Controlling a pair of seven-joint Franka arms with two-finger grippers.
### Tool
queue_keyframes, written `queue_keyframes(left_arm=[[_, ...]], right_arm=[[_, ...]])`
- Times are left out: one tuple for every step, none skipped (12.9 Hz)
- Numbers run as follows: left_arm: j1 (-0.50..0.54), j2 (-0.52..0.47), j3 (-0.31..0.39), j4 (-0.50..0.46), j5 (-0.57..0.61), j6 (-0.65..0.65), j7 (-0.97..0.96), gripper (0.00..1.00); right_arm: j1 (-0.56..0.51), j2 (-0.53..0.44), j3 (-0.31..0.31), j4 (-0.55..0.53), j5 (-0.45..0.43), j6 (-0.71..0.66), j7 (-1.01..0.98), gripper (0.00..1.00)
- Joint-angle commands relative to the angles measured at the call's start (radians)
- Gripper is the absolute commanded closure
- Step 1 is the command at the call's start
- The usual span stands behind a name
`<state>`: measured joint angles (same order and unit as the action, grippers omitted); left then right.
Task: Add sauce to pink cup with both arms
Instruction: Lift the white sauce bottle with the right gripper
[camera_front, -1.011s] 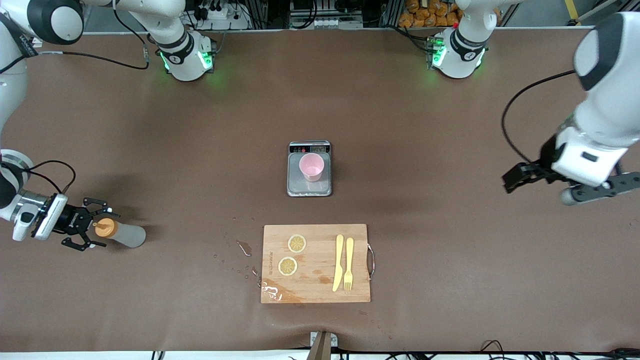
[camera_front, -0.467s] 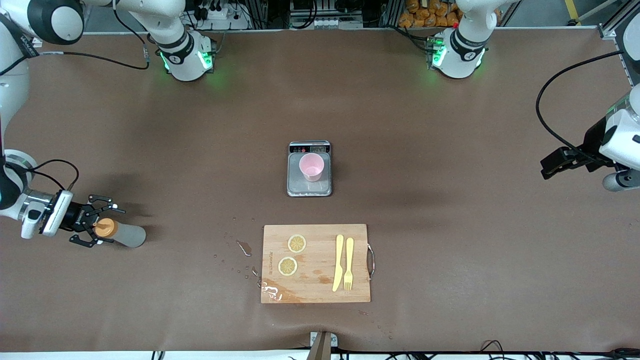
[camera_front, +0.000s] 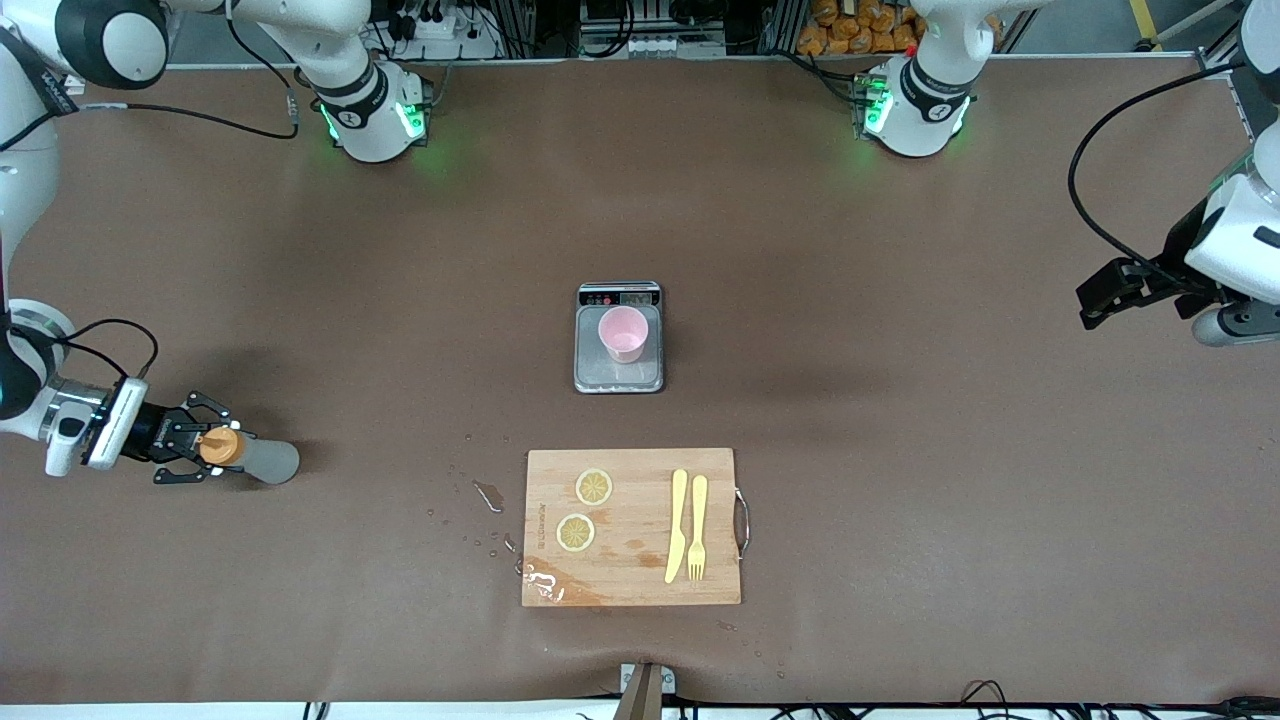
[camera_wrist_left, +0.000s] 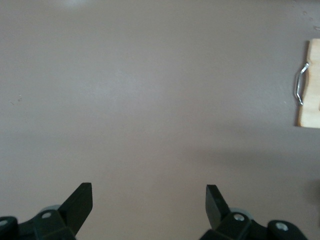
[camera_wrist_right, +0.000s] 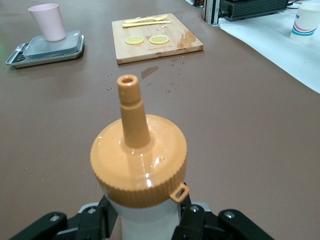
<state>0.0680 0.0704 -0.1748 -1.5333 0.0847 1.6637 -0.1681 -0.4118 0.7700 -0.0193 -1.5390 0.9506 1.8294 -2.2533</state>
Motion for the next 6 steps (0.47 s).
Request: queue_keyframes(left_arm=[[-0.02,-0.04,0.041,-0.041,-0.046,-0.009,0.047,0.0],[-0.016,-0.029,0.041,-0.035,-0.048,-0.018,0.048,0.0],[-0.016,-0.029,0.037,-0.038,-0.048,-0.018,0.045,0.0],[-0.017,-0.031,0.034,-0.038,-0.048,-0.022,0.041,0.0],[-0.016,-0.031,0.032,-0.038,-0.048,-0.024,0.045,0.0],[-0.016,-0.035,0.032,-0.038,-0.048,-0.025,0.047,0.0]], right_arm=[[0.007,-0.017,0.001,0.032,0.008,-0.016,0.038,0.8],[0.014,-0.024,0.001,0.04,-0.01,-0.028,0.067,0.8],[0.021,-0.031,-0.001,0.048,-0.028,-0.042,0.09,0.8],[0.034,-0.032,-0.001,0.059,-0.054,-0.045,0.098,0.8],[0.048,-0.04,-0.001,0.062,-0.079,-0.045,0.116,0.8],[0.06,-0.058,0.001,0.062,-0.105,-0.052,0.127,0.8]])
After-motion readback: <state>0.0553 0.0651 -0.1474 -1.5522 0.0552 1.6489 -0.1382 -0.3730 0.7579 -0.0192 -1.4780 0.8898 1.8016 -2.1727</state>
